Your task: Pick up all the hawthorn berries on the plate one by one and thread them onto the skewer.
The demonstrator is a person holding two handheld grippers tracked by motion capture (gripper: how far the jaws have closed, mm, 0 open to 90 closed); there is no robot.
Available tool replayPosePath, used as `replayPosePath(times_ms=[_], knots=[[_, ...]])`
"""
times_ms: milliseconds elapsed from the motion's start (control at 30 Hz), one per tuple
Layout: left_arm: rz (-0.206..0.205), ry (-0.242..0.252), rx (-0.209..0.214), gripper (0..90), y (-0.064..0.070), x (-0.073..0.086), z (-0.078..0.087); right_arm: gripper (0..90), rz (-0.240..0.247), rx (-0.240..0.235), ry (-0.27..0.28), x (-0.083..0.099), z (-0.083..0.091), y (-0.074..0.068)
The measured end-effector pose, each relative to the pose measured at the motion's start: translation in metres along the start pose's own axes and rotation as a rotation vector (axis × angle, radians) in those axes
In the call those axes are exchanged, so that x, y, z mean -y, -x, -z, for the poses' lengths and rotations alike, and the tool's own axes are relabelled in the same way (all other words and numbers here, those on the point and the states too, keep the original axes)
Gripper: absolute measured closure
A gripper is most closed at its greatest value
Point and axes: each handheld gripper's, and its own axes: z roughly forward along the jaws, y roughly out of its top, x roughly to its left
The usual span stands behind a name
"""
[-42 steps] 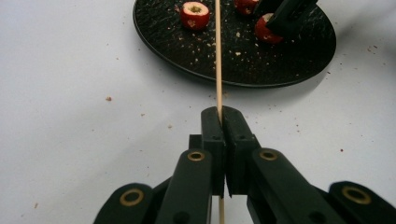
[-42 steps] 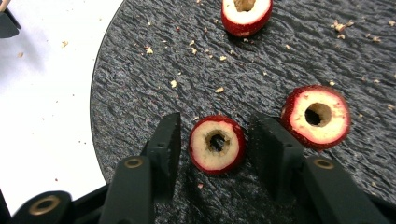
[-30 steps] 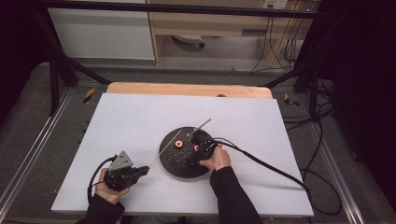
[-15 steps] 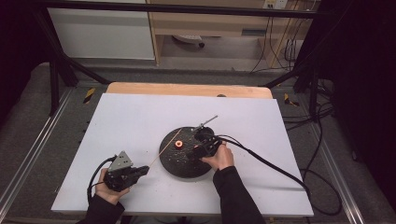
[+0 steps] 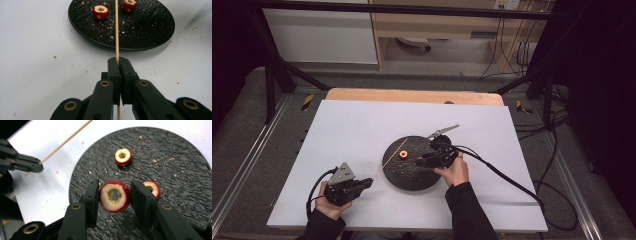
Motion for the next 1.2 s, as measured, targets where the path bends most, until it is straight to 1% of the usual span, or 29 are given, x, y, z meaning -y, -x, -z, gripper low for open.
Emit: replayPosePath(times_ms=[100, 133, 233, 367, 433, 467, 633, 700, 867, 967, 1100, 1200], knots=[[-0.001, 0.002, 0.001, 88.0, 0.001, 0.000, -0.001, 60.6, -0.012, 0.004, 0.050, 0.006, 0.004, 0.002], [-0.002, 0.002, 0.002, 88.0, 0.002, 0.000, -0.001, 60.6, -0.020, 0.002, 0.061, 0.007, 0.005, 0.003], [-0.002, 0.006, 0.001, 88.0, 0.003, 0.000, -0.002, 60.7, -0.046, -0.004, 0.120, 0.013, 0.008, 0.005], [0.002, 0.010, 0.002, 88.0, 0.004, 0.000, -0.003, 60.7, -0.092, -0.031, 0.215, 0.020, 0.012, 0.008], [0.003, 0.014, 0.001, 88.0, 0.005, 0.000, -0.003, 60.7, -0.104, -0.039, 0.255, 0.024, 0.012, 0.008], [0.003, 0.016, 0.001, 88.0, 0.006, 0.000, -0.003, 60.7, -0.119, -0.048, 0.285, 0.026, 0.013, 0.008], [0.007, 0.027, 0.001, 88.0, 0.007, 0.000, -0.004, 60.8, -0.161, -0.075, 0.367, 0.034, 0.013, 0.008], [0.010, 0.030, 0.002, 88.0, 0.008, 0.000, -0.004, 60.8, -0.173, -0.076, 0.393, 0.037, 0.012, 0.009], [0.016, 0.031, 0.001, 88.0, 0.010, 0.000, -0.006, 60.8, -0.218, -0.093, 0.485, 0.041, 0.011, 0.011], [0.020, 0.036, -0.002, 88.0, 0.011, 0.000, -0.007, 60.9, -0.236, -0.088, 0.541, 0.043, 0.012, 0.011], [0.025, 0.042, 0.001, 88.0, 0.013, 0.000, -0.008, 60.9, -0.247, -0.081, 0.603, 0.042, 0.013, 0.010], [0.026, 0.049, 0.002, 88.0, 0.014, 0.000, -0.009, 60.8, -0.267, -0.088, 0.648, 0.041, 0.014, 0.009]])
